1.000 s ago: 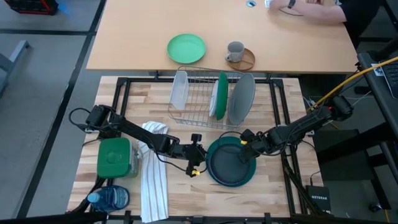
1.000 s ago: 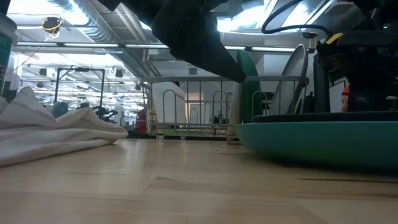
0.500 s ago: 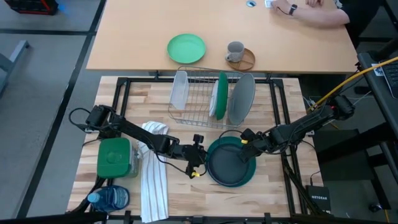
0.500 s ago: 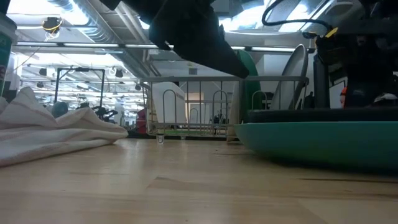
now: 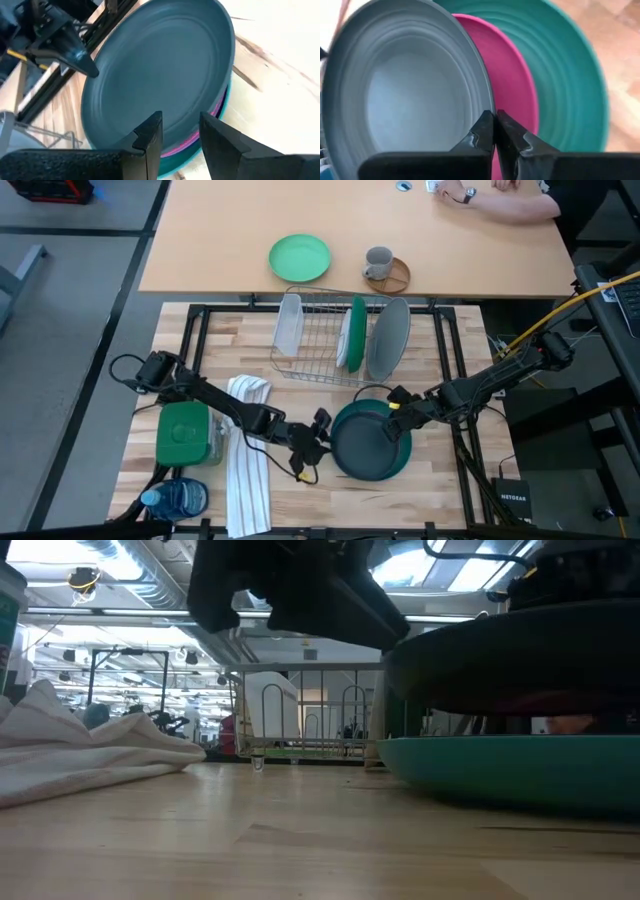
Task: Sort dishes
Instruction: Put the dark blue plate in the dish rack
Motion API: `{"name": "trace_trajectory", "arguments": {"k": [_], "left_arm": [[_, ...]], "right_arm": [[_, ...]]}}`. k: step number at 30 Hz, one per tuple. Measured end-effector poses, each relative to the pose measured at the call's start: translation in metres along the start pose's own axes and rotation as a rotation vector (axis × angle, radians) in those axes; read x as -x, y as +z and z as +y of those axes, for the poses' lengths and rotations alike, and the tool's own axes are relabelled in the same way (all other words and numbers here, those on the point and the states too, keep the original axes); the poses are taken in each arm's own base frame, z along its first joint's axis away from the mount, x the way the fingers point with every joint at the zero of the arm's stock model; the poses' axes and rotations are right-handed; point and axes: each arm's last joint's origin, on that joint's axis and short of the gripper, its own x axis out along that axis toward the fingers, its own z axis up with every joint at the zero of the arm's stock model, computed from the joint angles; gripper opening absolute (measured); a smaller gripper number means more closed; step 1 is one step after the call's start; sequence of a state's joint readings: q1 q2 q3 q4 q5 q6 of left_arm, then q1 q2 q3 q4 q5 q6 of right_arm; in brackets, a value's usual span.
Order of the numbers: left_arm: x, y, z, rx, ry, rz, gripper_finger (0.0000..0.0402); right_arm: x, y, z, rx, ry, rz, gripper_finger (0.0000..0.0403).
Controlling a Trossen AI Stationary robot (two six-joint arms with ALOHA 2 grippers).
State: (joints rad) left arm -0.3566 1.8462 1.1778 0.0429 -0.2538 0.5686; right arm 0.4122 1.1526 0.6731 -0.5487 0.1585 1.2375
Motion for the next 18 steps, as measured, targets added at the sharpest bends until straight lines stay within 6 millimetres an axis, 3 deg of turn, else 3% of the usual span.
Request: {"name": "trace_trajectory", "arguments": {"k": [7, 18], "left_arm": [[0.001, 0.001, -0.002, -0.100, -0.010, -0.007, 0.0117], [0.004, 0.009, -0.014, -0.109, -0.047, -0.039, 0.0117]], "right_arm": [[0.000, 0.000, 0.002, -0.034, 0.029, 0.012, 0.0007], [0.000, 0.000, 0.003, -0.069, 0.036, 0.030, 0.0007]]}}
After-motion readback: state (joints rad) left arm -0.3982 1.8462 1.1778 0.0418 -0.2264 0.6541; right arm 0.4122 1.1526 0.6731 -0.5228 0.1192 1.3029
